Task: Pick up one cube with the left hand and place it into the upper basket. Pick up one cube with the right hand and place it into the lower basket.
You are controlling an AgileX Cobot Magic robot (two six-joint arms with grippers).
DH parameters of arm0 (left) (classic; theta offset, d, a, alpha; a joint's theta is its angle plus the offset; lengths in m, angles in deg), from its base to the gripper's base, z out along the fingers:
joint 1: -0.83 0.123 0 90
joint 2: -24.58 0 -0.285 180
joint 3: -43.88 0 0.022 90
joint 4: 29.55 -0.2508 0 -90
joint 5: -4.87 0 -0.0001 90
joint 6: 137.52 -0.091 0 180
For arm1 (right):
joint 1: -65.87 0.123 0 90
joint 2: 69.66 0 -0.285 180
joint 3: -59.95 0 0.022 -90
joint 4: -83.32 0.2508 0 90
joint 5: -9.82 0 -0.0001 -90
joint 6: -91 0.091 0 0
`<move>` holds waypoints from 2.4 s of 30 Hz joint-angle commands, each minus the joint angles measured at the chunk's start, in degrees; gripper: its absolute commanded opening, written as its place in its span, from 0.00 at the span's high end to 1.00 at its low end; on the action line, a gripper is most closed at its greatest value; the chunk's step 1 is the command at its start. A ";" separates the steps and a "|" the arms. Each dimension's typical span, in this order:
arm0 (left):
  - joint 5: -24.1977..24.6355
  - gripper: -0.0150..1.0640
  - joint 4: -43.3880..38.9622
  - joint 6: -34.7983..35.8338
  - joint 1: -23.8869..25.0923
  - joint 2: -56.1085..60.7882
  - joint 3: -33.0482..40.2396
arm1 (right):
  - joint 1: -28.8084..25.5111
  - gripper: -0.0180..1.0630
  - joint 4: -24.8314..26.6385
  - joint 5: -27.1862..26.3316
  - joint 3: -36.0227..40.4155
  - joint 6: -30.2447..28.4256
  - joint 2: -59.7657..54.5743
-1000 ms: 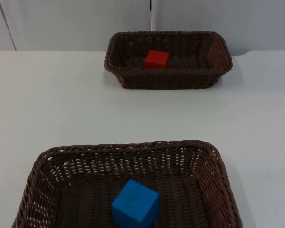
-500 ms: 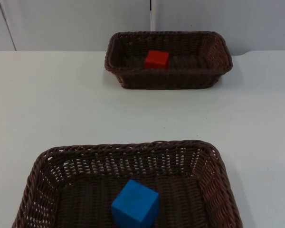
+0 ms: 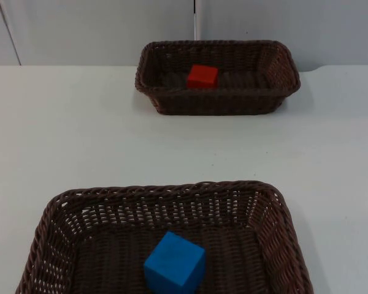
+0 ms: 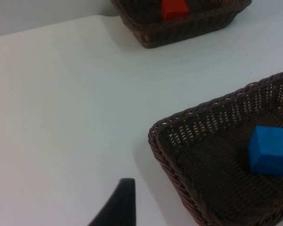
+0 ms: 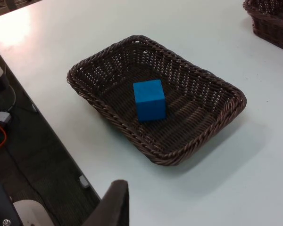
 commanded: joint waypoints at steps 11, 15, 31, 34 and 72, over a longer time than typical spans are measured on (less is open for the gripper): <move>0.11 0.01 0.01 0.41 -0.15 0.22 0.31 | 0.25 0.01 0.22 -0.08 0.30 -0.12 0.23; 0.11 0.01 -0.09 0.41 0.53 0.22 0.31 | 0.25 0.01 0.22 -0.08 0.30 -0.12 0.23; 0.11 0.01 -0.19 0.41 10.15 0.22 0.31 | 0.25 0.01 0.22 -0.08 0.30 -0.12 0.23; 0.11 0.01 -0.19 0.41 12.47 0.22 0.31 | 0.25 0.01 0.22 -0.08 0.30 -0.12 0.23; 0.11 0.01 -0.19 0.41 20.02 0.22 0.31 | -8.59 0.01 0.35 -0.08 0.30 0.05 0.23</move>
